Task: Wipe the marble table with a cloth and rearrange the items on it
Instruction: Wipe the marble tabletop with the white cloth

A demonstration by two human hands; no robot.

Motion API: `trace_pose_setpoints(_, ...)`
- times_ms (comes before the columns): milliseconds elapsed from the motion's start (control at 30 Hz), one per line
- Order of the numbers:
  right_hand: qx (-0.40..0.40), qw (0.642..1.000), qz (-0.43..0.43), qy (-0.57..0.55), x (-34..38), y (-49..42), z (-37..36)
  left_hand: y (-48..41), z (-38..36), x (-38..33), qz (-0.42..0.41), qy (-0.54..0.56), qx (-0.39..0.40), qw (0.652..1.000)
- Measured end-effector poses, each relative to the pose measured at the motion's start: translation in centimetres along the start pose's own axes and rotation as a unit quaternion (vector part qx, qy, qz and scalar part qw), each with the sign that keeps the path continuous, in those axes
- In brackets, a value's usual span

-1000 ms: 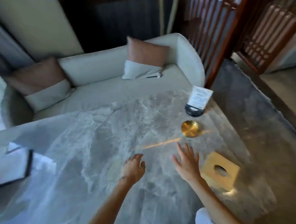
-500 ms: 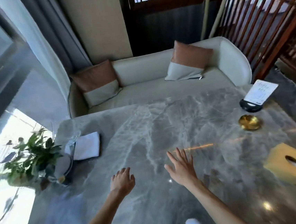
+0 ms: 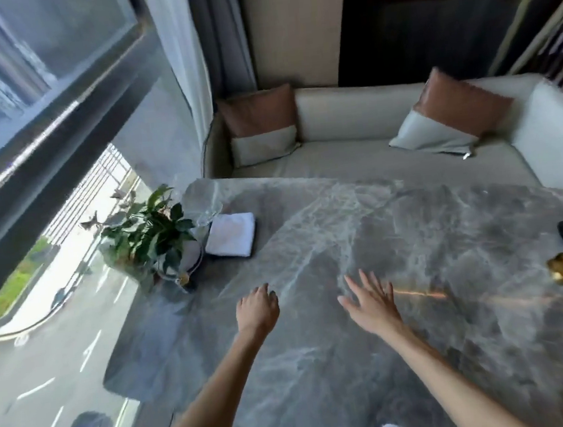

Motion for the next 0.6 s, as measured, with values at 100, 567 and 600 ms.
trace_pose_setpoints(100, 0.016, 1.0, 0.015, 0.007, 3.0, -2.1, 0.0, -2.3, 1.4, 2.0, 0.032, 0.058, -0.017, 0.998)
trace_pose_setpoints(567, 0.084, 0.993, 0.075, 0.03, 25.0, -20.1, -4.9, -21.0, 2.7, 14.0, 0.195, 0.378, 0.02, 0.905)
trace_pose_setpoints(600, 0.091, 0.992, 0.076, 0.043, 25.8, -21.0, -5.6, -21.7, 2.3, 14.3, 0.208, 0.404, 0.022, 0.891)
Point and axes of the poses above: each hand's wrist, its own y-axis away from the middle knuckle, its own z-axis out of the back of the hand, x = y × z, the point moved 3 cm from there along -y, towards the middle knuckle, and after that the axes turned 1 degree about -z, right-handed, at the moved point
